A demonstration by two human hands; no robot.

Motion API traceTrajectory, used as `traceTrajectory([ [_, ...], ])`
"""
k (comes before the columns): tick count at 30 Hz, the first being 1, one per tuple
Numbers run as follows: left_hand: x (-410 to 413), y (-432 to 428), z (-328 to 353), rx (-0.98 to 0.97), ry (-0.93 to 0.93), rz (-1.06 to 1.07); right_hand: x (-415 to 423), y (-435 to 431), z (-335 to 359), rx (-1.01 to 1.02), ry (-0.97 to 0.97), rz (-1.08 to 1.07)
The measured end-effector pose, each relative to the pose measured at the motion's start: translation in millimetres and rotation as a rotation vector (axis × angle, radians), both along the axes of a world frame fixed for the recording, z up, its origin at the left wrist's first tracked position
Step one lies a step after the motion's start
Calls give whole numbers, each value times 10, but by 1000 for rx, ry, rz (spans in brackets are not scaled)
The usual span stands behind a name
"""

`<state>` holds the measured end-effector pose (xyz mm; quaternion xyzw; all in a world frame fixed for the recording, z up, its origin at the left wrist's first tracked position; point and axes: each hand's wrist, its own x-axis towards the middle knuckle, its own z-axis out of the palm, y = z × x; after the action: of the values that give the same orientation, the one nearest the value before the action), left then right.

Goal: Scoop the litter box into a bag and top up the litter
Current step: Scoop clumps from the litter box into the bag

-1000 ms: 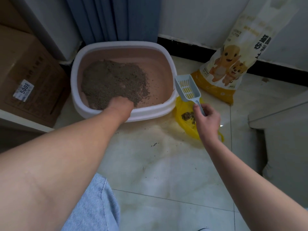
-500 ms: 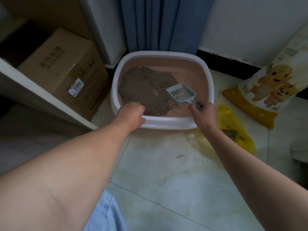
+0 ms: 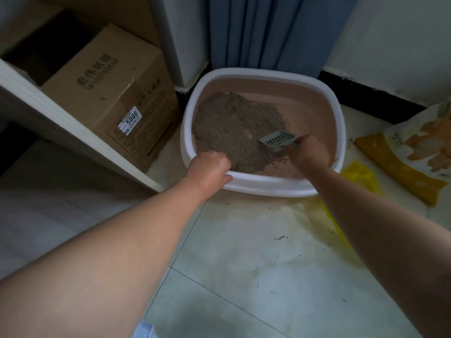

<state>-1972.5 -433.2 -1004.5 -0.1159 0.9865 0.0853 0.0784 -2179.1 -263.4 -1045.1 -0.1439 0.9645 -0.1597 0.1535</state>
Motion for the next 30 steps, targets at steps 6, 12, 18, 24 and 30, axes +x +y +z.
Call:
traceTrajectory([
  [6, -54, -36, 4, -2, 2, -46, -250, -200, -14, 79, -47, 39],
  [12, -112, -17, -23, -21, 25, -61, -482, -356, -179, 63, 36, 24],
  [18, -99, 24, 9, -33, 9, -51, -756, -382, -166, 34, 22, 165],
  [24, -76, 30, -35, 4, 32, -20, -989, -628, -217, 71, 78, 278],
  [30, -40, 55, -92, 36, 105, 5, -742, -987, -268, -1, -13, 273],
])
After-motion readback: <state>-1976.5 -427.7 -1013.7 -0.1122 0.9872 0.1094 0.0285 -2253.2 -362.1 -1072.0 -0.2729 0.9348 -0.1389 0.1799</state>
